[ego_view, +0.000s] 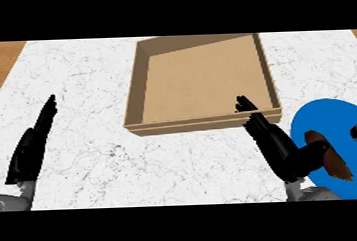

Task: Pick the cupcake from the plate and place it in the cardboard box

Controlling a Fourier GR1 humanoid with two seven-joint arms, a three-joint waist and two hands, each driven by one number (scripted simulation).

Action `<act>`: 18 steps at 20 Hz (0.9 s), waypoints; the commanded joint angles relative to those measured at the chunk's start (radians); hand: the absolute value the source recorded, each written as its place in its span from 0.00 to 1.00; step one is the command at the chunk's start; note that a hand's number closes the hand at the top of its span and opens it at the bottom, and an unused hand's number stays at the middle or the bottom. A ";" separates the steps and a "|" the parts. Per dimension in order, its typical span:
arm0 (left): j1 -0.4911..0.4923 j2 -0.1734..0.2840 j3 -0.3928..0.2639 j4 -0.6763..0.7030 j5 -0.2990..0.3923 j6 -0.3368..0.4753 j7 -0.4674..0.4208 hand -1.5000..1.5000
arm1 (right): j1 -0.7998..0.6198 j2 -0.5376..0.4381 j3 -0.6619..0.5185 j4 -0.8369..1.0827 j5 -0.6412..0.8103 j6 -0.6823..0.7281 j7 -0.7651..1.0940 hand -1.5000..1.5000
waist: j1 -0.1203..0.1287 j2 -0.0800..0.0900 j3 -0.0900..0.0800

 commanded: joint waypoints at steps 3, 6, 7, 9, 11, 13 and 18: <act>0.022 -0.015 0.008 0.006 -0.009 0.026 0.016 0.50 | -0.069 -0.095 -0.274 0.016 -0.040 -0.032 -0.131 0.00 | -0.024 -0.023 -0.045; 0.029 -0.047 0.010 -0.005 0.017 0.034 0.027 0.50 | -0.197 -0.216 -0.519 0.033 -0.071 -0.087 -0.174 0.00 | -0.032 -0.023 -0.044; 0.031 -0.034 0.011 0.002 0.018 0.026 0.039 0.50 | -0.038 -0.417 -0.371 0.142 0.239 -0.116 -0.036 0.00 | -0.074 0.006 -0.081; 0.025 -0.058 0.002 -0.010 0.037 0.016 0.055 0.50 | -0.102 -0.318 -0.569 0.229 0.159 -0.318 -0.072 1.00 | -0.039 -0.006 -0.047; 0.014 -0.081 -0.013 -0.008 0.040 0.014 0.073 0.50 | -0.098 -0.263 -0.646 0.294 0.096 -0.344 -0.179 0.00 | -0.028 -0.012 -0.043; 0.045 -0.094 -0.035 -0.057 0.026 0.026 0.081 0.50 | -0.103 -0.266 -0.723 0.389 0.030 -0.287 -0.297 0.00 | -0.006 -0.017 -0.043; 0.046 -0.083 -0.006 -0.060 0.017 0.011 0.087 0.50 | -0.039 -0.454 -0.670 0.476 0.132 -0.103 -0.326 0.00 | -0.007 -0.022 -0.047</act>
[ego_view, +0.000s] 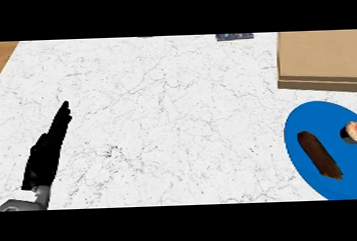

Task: Pick the cupcake from the plate and place it in the cardboard box

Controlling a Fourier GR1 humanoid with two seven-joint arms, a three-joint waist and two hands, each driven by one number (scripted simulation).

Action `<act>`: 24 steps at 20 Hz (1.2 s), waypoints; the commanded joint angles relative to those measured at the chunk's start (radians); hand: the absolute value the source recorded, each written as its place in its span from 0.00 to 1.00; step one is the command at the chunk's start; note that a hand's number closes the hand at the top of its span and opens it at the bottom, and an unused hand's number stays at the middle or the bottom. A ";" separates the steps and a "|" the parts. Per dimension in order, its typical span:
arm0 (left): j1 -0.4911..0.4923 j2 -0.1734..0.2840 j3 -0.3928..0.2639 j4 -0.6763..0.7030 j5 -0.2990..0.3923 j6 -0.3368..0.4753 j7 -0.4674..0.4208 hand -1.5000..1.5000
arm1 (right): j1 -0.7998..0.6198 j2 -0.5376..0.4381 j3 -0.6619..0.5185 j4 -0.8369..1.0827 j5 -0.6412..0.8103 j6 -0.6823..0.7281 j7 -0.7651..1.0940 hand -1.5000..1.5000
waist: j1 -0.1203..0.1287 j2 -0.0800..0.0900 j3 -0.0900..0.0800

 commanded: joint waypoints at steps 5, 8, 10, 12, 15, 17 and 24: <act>0.000 0.015 0.018 -0.029 0.018 -0.030 0.050 0.50 | 0.033 -0.331 0.092 0.063 0.177 0.195 0.156 0.00 | 0.012 -0.004 -0.004; -0.001 -0.005 0.001 -0.008 -0.016 -0.007 0.020 0.50 | 0.078 -0.425 0.161 0.048 0.209 0.343 0.209 0.00 | 0.007 -0.002 -0.005; 0.015 0.000 0.001 -0.036 -0.007 -0.015 0.032 0.50 | 0.093 -0.491 0.186 0.044 0.205 0.440 0.269 0.00 | 0.013 -0.004 -0.006; 0.006 0.020 0.026 -0.023 0.013 -0.043 0.029 0.50 | 0.114 -0.496 0.235 0.040 0.221 0.497 0.270 0.00 | 0.012 -0.002 -0.005; -0.009 -0.011 0.003 -0.018 -0.010 -0.025 0.037 0.50 | 0.068 -0.483 0.298 -0.008 0.207 0.560 0.368 0.00 | 0.022 -0.001 -0.004; 0.006 -0.009 -0.005 -0.061 -0.023 -0.010 0.078 0.50 | 0.072 -0.486 0.310 -0.067 0.194 0.579 0.432 0.00 | 0.017 -0.006 -0.003; 0.024 0.001 0.030 -0.048 -0.020 -0.032 0.035 0.50 | 0.070 -0.412 0.362 -0.151 0.239 0.503 0.585 0.00 | 0.012 -0.006 -0.003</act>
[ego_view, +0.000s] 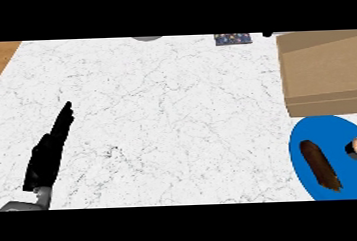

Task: Pick the cupcake from the plate and place it in the cardboard box

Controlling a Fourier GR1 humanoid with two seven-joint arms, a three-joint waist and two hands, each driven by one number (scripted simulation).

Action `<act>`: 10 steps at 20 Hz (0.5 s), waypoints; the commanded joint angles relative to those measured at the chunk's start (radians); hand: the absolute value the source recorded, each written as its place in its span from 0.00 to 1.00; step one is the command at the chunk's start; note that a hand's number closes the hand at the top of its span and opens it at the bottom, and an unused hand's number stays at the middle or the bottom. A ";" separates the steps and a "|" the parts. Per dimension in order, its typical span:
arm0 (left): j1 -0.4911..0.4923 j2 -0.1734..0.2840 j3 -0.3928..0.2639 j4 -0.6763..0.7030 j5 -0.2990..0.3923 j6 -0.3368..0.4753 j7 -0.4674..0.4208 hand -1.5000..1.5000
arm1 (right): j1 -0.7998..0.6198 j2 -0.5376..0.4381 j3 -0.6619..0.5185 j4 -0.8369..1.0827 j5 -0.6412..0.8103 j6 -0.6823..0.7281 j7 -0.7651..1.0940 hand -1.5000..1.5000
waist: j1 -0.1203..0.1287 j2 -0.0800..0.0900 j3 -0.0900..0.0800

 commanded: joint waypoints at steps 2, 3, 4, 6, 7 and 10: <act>-0.020 -0.024 -0.019 -0.007 -0.033 0.016 0.028 0.50 | -0.026 0.068 0.111 -0.007 0.075 0.002 0.106 0.00 | 0.016 0.029 0.020; -0.001 -0.022 0.001 0.000 -0.003 -0.006 0.008 0.50 | 0.003 0.055 0.094 -0.039 0.048 0.022 0.137 0.00 | 0.006 0.026 0.019; -0.002 0.019 0.040 0.019 0.010 -0.035 -0.014 0.50 | 0.015 0.041 0.085 -0.026 0.070 0.016 0.104 0.00 | 0.005 0.026 0.019; 0.054 -0.011 -0.006 -0.039 -0.019 -0.007 -0.013 0.50 | 0.009 0.048 0.090 -0.038 0.064 0.021 0.159 0.00 | 0.014 0.024 0.019; 0.046 -0.005 0.021 0.012 0.000 -0.026 -0.055 0.50 | 0.009 0.077 0.129 -0.039 0.097 -0.005 0.172 0.00 | 0.021 0.029 0.019; -0.022 -0.008 0.033 0.037 0.002 -0.035 -0.006 0.50 | -0.002 0.053 0.100 0.006 0.080 0.034 0.137 0.00 | 0.009 0.030 0.019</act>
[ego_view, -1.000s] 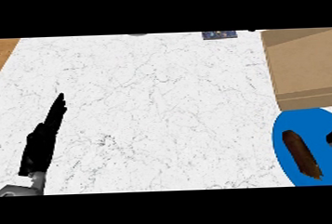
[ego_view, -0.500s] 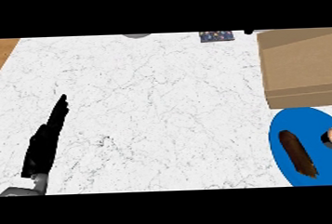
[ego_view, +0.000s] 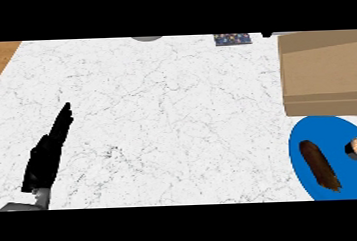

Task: Pick the cupcake from the plate and place it in the cardboard box

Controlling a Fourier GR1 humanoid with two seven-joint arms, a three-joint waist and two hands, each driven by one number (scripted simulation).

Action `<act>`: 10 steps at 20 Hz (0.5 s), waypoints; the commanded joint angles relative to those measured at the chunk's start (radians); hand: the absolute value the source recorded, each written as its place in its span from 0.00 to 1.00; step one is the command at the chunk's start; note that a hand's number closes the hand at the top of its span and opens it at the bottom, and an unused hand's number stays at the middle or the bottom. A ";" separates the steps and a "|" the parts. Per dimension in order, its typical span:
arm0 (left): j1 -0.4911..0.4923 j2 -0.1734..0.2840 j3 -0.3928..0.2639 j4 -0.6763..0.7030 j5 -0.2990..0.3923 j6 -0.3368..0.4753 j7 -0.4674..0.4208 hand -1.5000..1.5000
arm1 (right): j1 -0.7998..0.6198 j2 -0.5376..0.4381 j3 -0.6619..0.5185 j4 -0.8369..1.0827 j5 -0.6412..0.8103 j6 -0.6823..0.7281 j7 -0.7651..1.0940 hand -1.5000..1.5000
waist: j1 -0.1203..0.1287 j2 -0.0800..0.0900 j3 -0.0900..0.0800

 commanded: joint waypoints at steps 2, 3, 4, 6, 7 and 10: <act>-0.031 -0.022 0.002 0.002 -0.013 0.012 0.025 0.50 | -0.018 0.053 0.099 0.016 0.046 0.049 0.059 0.00 | 0.015 0.032 0.023; -0.016 -0.024 0.008 0.032 -0.020 0.011 -0.011 0.50 | 0.003 0.051 0.090 0.009 0.055 0.042 0.023 0.00 | 0.008 0.031 0.023; -0.020 -0.024 0.005 0.022 -0.020 0.008 0.001 0.50 | -0.021 0.060 0.094 0.020 0.049 0.048 0.041 0.00 | 0.015 0.032 0.023; 0.006 -0.016 0.008 -0.019 -0.010 -0.003 0.004 0.50 | 0.011 0.076 0.092 0.028 0.068 0.024 0.005 0.00 | 0.015 0.029 0.023; -0.007 -0.048 -0.015 0.014 -0.033 0.014 -0.019 0.50 | -0.032 0.108 0.124 0.015 0.089 -0.001 0.065 0.00 | 0.023 0.033 0.023; -0.007 -0.025 0.024 0.040 -0.025 0.001 -0.040 0.50 | -0.002 0.068 0.090 0.025 0.070 0.043 0.028 0.00 | 0.013 0.032 0.023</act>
